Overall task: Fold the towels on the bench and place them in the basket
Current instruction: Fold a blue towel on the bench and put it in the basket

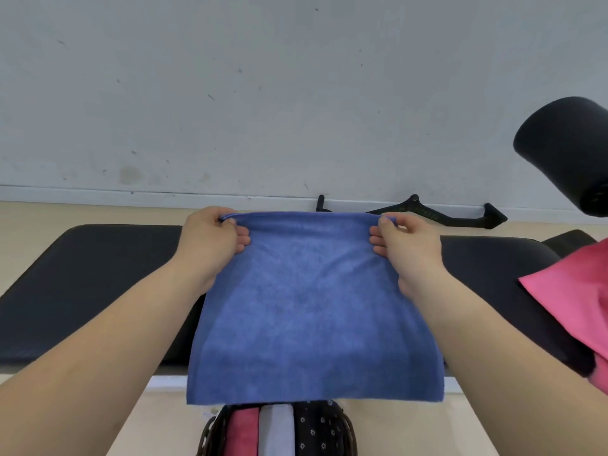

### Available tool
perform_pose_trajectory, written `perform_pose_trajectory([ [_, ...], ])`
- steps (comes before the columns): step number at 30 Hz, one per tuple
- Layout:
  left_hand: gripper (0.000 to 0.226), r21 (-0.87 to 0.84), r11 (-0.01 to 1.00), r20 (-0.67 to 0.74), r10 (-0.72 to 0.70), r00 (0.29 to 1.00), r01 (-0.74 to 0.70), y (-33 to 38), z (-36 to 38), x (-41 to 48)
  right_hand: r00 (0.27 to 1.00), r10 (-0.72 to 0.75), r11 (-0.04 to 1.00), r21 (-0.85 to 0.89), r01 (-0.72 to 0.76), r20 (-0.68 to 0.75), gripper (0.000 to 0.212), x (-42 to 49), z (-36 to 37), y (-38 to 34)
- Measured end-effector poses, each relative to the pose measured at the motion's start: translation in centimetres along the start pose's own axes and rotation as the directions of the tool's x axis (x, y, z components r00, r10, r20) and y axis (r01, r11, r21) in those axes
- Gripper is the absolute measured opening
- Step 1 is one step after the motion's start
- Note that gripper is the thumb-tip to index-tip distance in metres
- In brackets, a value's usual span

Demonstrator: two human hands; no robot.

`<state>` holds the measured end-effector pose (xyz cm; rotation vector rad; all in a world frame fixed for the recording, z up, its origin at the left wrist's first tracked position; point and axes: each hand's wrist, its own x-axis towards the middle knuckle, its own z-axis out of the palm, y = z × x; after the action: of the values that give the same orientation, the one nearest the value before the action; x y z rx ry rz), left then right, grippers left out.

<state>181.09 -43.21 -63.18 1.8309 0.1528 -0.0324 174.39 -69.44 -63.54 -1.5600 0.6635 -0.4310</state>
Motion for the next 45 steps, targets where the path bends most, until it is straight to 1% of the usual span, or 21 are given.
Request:
perform_pose_trajectory([
  [1,0.027,0.001,1.0,0.018,0.015,1.0,-0.015,-0.1,0.0,0.2,1.0,-0.01,1.0,-0.004,0.01,0.022,0.011,0.0,0.2,0.1],
  [3,0.02,0.043,0.998,0.071,0.04,0.997,-0.043,-0.4,-0.1,0.5,0.995,-0.062,0.997,-0.045,0.065,0.077,0.035,-0.1,0.0,0.2],
  [5,0.051,0.186,0.977,0.113,0.087,0.99,-0.107,-0.6,-0.5,0.3,0.977,-0.152,0.972,-0.158,0.175,0.149,0.051,-0.6,-0.5,-0.1],
  [7,0.059,0.346,0.905,0.159,0.204,0.966,-0.248,-0.8,-1.1,-0.6,0.946,-0.251,0.904,-0.301,0.305,0.206,0.041,-1.8,-0.8,-0.7],
  [9,0.045,0.469,0.778,0.252,0.336,0.908,-0.418,-0.9,-1.8,-2.2,0.906,-0.306,0.799,-0.438,0.411,0.293,0.024,-3.8,-0.8,-1.2],
  [12,0.008,0.531,0.571,0.434,0.452,0.78,-0.626,-0.9,-2.9,-5.5,0.821,-0.229,0.602,-0.586,0.542,0.524,0.012,-7.7,-0.7,-1.1],
  [13,0.004,0.535,0.518,0.49,0.453,0.745,-0.667,-0.8,-3.3,-6.7,0.789,-0.179,0.528,-0.619,0.581,0.588,0.01,-8.8,-0.7,-1.0],
  [15,0.015,0.55,0.436,0.587,0.405,0.701,-0.712,-0.6,-3.9,-8.8,0.749,-0.091,0.39,-0.668,0.633,0.656,0.01,-10.8,-1.0,-0.8],
  [16,0.022,0.552,0.406,0.624,0.379,0.684,-0.728,-0.7,-4.2,-9.7,0.739,-0.068,0.33,-0.684,0.651,0.67,0.019,-11.6,-1.1,-0.6],
  [18,0.044,0.546,0.36,0.688,0.323,0.651,-0.756,-1.8,-4.6,-11.1,0.733,-0.025,0.24,-0.708,0.665,0.68,0.041,-12.9,-1.5,-0.4],
  [20,0.085,0.578,0.319,0.719,0.237,0.653,-0.751,-3.8,-4.7,-12.2,0.737,0.063,0.175,-0.735,0.655,0.673,0.071,-14.0,-2.0,0.1],
  [22,0.11,0.623,0.185,0.726,0.224,0.65,-0.76,-6.0,-4.7,-12.8,0.743,0.179,0.109,-0.763,0.637,0.645,0.097,-14.6,-2.8,1.2],
  [24,0.116,0.652,0.039,0.72,0.28,0.635,-0.757,-7.7,-4.9,-12.9,0.741,0.228,0.056,-0.768,0.638,0.632,0.108,-14.5,-3.7,2.6],
  [25,0.112,0.661,0.004,0.71,0.32,0.627,-0.751,-8.2,-4.9,-12.9,0.737,0.219,0.035,-0.76,0.649,0.64,0.111,-14.4,-4.0,3.2],
  [30,0.057,0.612,-0.004,0.687,0.498,0.529,-0.791,-8.6,-4.7,-13.0,0.741,0.126,0.039,-0.749,0.661,0.66,0.111,-14.3,-4.4,4.2],
  [32,0.049,0.568,0.06,0.665,0.555,0.5,-0.821,-7.5,-5.1,-13.3,0.748,0.089,0.062,-0.753,0.655,0.658,0.109,-14.7,-4.1,4.2],
  [34,0.043,0.54,0.166,0.606,0.603,0.518,-0.825,-6.5,-5.3,-13.5,0.76,0.05,0.13,-0.758,0.639,0.648,0.104,-15.4,-3.7,3.9],
  [36,0.041,0.554,0.197,0.544,0.65,0.531,-0.809,-5.6,-5.4,-13.5,0.741,-0.033,0.16,-0.729,0.666,0.67,0.097,-16.1,-3.1,3.4],
  [39,0.051,0.595,0.127,0.499,0.715,0.489,-0.793,-4.4,-5.6,-13.5,0.684,-0.2,0.152,-0.668,0.729,0.701,0.074,-16.3,-2.9,3.0],
  [42,0.062,0.615,0.073,0.512,0.721,0.467,-0.785,-3.9,-6.0,-13.6,0.706,-0.236,0.14,-0.696,0.704,0.667,0.063,-15.8,-3.4,2.1],
  [45,0.066,0.596,0.054,0.564,0.682,0.466,-0.801,-4.4,-6.6,-13.6,0.713,-0.23,0.085,-0.716,0.693,0.662,0.065,-15.8,-3.9,1.4],
])
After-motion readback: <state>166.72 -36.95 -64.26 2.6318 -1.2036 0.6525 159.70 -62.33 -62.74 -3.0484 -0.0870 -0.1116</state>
